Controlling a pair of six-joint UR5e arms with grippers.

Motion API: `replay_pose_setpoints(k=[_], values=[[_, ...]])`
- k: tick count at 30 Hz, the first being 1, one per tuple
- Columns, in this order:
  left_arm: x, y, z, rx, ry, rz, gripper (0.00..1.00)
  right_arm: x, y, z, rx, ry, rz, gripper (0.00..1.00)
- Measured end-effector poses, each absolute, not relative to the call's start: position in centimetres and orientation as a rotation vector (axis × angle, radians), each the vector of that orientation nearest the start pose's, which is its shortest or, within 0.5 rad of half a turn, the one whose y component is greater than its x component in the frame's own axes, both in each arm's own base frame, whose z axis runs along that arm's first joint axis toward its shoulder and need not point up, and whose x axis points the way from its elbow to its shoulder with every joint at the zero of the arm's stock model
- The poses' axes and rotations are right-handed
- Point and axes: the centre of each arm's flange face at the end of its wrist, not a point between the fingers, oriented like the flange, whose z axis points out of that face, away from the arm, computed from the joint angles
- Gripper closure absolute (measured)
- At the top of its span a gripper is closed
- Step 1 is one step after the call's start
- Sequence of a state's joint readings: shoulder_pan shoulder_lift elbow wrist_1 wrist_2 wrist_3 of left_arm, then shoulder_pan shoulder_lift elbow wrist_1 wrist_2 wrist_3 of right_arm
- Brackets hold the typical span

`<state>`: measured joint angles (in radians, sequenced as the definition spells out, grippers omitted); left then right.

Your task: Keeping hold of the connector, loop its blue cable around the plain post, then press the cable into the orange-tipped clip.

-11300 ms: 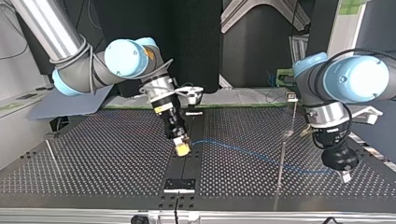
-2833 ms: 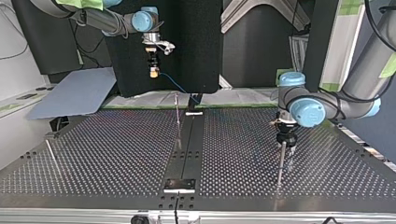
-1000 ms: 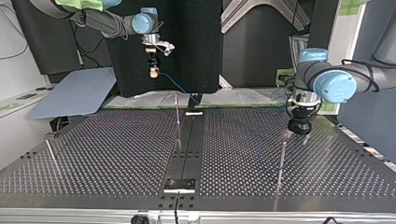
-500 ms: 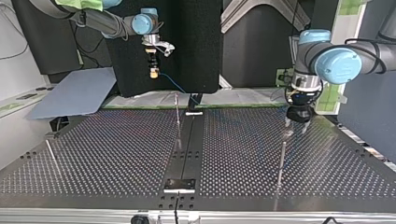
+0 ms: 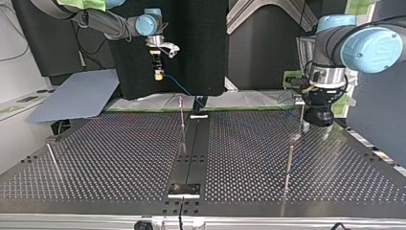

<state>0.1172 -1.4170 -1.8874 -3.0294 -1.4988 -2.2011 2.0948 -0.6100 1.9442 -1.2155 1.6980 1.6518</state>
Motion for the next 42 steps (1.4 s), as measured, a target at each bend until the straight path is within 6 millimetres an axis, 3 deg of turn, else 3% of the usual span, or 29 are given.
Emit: replay_pose_setpoints(k=[11, 14, 32, 42], values=[[39.6, -10.6, 50.2, -0.401, 1.472, -0.397, 0.01, 37.2, -39.5, -8.6, 1.595, -1.117, 1.454, 1.00], [39.2, -11.7, 51.5, -0.359, 1.483, -0.390, 0.01, 37.2, -39.5, -8.6, 1.598, -1.116, 1.451, 1.00], [41.7, -17.7, 51.9, -0.216, 1.668, -0.251, 0.01, 37.2, -39.4, -8.8, 1.622, -1.115, 1.424, 1.00], [40.5, -20.8, 54.4, -0.124, 1.703, -0.159, 0.01, 37.2, -39.4, -8.7, 1.619, -1.113, 1.426, 1.00]])
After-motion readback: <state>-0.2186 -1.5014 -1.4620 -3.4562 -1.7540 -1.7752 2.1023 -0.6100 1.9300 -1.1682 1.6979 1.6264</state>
